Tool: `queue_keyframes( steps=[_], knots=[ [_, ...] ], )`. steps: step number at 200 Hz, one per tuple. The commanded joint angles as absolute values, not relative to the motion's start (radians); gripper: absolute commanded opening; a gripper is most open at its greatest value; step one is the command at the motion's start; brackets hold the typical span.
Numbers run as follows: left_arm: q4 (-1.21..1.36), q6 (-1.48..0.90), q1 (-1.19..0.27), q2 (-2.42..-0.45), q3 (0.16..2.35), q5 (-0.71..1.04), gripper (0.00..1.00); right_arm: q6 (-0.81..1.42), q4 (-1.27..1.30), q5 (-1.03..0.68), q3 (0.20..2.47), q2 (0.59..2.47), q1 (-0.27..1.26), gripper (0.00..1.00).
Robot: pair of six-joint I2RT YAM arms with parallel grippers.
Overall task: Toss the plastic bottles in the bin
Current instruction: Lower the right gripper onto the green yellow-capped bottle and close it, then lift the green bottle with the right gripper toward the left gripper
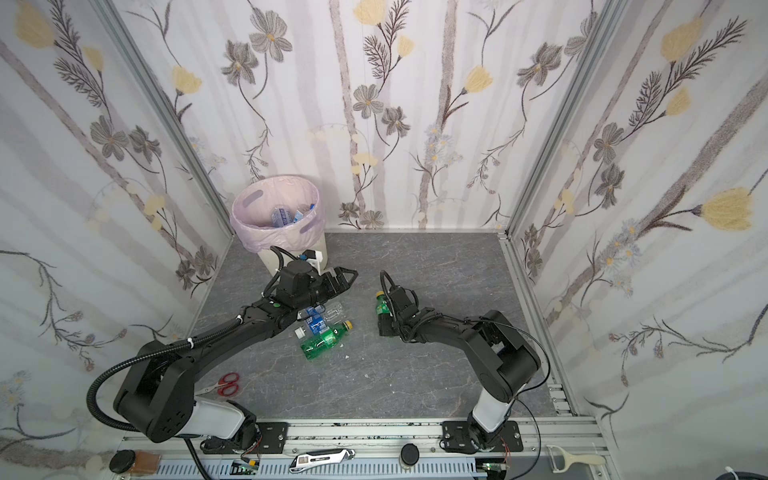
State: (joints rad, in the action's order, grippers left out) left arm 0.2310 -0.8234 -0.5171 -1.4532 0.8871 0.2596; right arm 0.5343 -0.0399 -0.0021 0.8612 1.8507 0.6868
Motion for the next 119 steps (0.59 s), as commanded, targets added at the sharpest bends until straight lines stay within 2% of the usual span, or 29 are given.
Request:
queue_keyframes(
  steps=[1,119],
  knots=[
    [0.264,-0.836,-0.517,-1.475,0.918,0.276,1.0,0.533,-0.015,-0.02,0.893,1.83,0.687,0.61],
    [0.261,-0.885,-0.517,-1.623,1.111,0.357,1.0,0.491,-0.072,-0.033,1.06,1.697,0.681,0.61]
  ],
)
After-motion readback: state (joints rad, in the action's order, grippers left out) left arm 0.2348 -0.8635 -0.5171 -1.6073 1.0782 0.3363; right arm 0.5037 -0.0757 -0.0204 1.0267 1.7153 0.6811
